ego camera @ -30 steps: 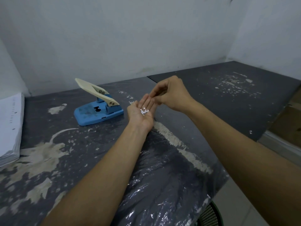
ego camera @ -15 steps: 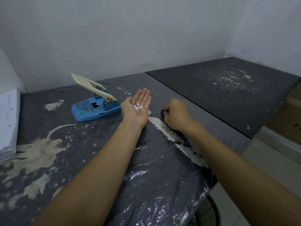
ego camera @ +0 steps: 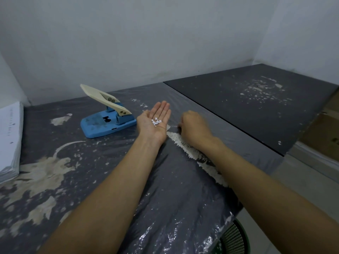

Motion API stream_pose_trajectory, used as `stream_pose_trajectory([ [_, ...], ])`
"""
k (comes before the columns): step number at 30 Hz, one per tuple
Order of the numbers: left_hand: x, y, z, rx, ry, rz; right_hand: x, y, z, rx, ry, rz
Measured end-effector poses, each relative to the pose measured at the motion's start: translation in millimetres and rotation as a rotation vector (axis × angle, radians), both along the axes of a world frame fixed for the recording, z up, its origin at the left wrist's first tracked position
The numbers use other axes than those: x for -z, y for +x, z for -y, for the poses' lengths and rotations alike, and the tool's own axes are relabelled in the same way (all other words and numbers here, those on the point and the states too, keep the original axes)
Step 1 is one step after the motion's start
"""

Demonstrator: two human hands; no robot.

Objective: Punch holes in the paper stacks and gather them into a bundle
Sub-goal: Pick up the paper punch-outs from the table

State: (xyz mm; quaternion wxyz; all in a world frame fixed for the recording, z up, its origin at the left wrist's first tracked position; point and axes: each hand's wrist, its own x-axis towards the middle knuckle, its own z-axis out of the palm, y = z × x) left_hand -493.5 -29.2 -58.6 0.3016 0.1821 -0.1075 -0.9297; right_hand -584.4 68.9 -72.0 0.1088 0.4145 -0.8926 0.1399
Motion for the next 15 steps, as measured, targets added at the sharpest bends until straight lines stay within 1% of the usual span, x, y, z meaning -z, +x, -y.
stream_pose_trajectory([
  [1,0,0,0,0.002,0.004,-0.001,-3,-2,-2,0.007,0.039,-0.001],
  [3,-1,0,0,0.002,0.008,-0.001,-11,-12,-7,0.035,0.073,0.092],
  [5,-1,0,0,0.005,0.004,0.01,-25,-21,-13,0.046,0.017,0.246],
  [7,-1,-2,-1,0.01,0.0,0.029,-42,-22,-15,0.019,-0.087,0.315],
  [10,-3,-2,-7,0.028,-0.017,0.054,-62,-7,-13,-0.134,-0.217,0.338],
  [12,-6,-1,-11,0.026,-0.036,0.082,-72,6,-6,-0.236,-0.205,0.319],
  [15,-10,0,-17,0.01,-0.018,0.127,-80,20,4,-0.321,-0.116,0.245],
])
